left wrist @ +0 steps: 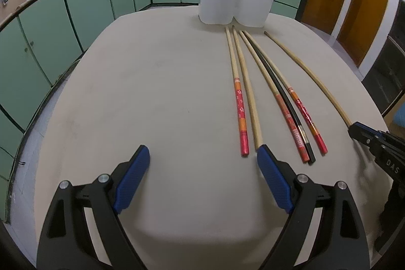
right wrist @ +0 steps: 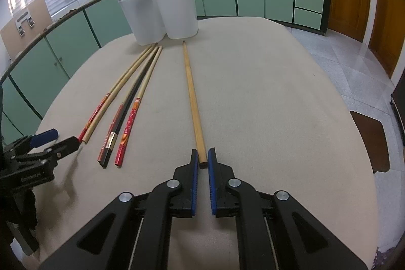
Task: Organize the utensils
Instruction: 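Grasp a plain wooden chopstick with the right tool, then grasp a red-patterned chopstick with the left tool while the right tool holds the wooden one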
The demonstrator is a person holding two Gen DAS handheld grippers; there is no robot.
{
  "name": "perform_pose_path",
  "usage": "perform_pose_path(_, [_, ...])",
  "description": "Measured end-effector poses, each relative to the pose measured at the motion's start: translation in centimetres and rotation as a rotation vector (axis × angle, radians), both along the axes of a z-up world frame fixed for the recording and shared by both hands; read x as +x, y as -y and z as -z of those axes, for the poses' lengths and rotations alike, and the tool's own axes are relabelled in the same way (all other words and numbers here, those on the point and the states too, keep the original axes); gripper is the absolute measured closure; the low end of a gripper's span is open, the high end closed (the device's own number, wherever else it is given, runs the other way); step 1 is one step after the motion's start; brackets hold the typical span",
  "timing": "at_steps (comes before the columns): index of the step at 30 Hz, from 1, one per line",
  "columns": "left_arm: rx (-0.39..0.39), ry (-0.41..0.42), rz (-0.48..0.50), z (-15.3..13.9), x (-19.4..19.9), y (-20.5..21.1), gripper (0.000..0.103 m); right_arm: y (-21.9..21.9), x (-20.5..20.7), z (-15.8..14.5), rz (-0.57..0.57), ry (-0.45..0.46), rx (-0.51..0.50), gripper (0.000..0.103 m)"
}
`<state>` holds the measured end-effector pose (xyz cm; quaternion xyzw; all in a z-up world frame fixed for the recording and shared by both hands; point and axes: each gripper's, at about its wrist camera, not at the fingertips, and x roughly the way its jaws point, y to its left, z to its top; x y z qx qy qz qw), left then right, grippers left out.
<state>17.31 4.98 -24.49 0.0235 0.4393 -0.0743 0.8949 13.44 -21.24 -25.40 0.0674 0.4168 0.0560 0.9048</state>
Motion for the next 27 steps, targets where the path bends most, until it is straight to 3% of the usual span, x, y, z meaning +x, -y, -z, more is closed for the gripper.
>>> perform_pose_path(7, [0.042, -0.011, -0.025, 0.6, 1.0, 0.0, 0.017, 0.1, -0.1, 0.0, -0.001, 0.000, 0.001, 0.094])
perform_pose_path(10, [0.034, -0.006, -0.018, 0.6, 0.9, -0.1, 0.022, 0.1, -0.1, 0.0, -0.003, 0.000, 0.004, 0.093])
perform_pose_path(13, [0.026, 0.007, -0.012, 0.4, 0.6, 0.1, 0.038, -0.1, 0.0, 0.0, -0.009, 0.000, -0.002, 0.090])
perform_pose_path(17, [0.017, 0.020, 0.035, 0.2, 0.2, 0.9, 0.068, -0.5, 0.1, 0.0, -0.024, 0.001, -0.021, 0.085])
perform_pose_path(22, [-0.001, 0.024, 0.084, 0.2, -0.1, 1.8, 0.098, -0.5, 0.2, 0.0, -0.026, -0.001, -0.018, 0.086])
perform_pose_path(24, [-0.014, 0.023, 0.096, 0.2, -0.2, 2.0, 0.098, -0.6, 0.2, -0.1, -0.022, 0.001, -0.032, 0.095])
perform_pose_path(27, [-0.021, 0.022, 0.099, 0.1, -0.3, 2.2, 0.098, -0.6, 0.3, -0.1, -0.024, 0.001, -0.026, 0.095])
